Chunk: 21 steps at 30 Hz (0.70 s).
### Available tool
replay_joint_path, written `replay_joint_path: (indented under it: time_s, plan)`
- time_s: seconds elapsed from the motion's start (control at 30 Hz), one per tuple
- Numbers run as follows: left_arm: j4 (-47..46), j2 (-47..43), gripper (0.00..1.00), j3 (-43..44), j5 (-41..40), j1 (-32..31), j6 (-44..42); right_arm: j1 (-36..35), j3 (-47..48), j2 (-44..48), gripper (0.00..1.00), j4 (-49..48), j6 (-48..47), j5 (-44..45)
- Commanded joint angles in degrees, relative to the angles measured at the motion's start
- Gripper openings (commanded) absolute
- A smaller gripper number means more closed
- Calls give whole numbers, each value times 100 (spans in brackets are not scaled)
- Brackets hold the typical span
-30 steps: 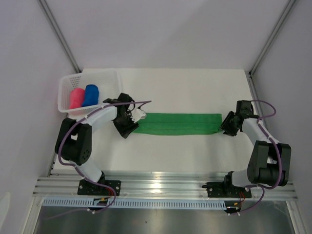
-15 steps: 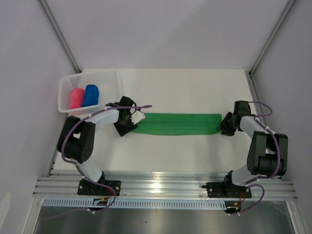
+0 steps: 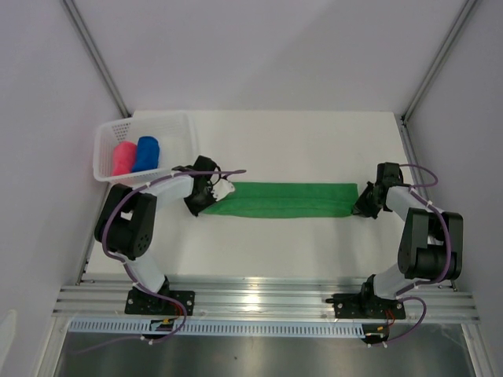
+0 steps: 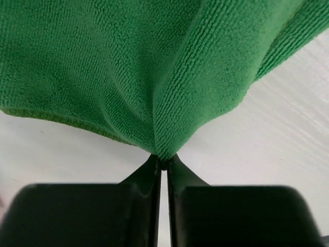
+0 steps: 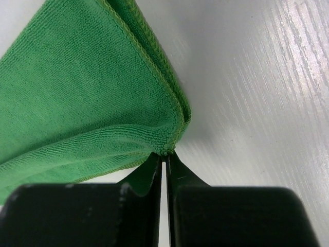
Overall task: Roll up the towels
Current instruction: Fold the towel
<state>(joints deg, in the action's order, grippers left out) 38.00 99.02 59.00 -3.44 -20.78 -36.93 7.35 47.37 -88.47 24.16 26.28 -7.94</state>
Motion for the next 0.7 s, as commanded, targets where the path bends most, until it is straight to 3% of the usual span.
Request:
replay_joint_path:
  time_s: [0.0, 0.27, 0.67]
  plan:
    - [172, -67, 1, 208, 300, -23, 107, 20, 105, 268, 2, 114, -149, 144]
    - [532, -146, 1, 699, 836, 346, 195, 29, 360, 532, 0, 545, -545, 83]
    - [1139, -287, 1, 920, 889, 583, 124, 301, 308, 628, 0, 774, -826, 65]
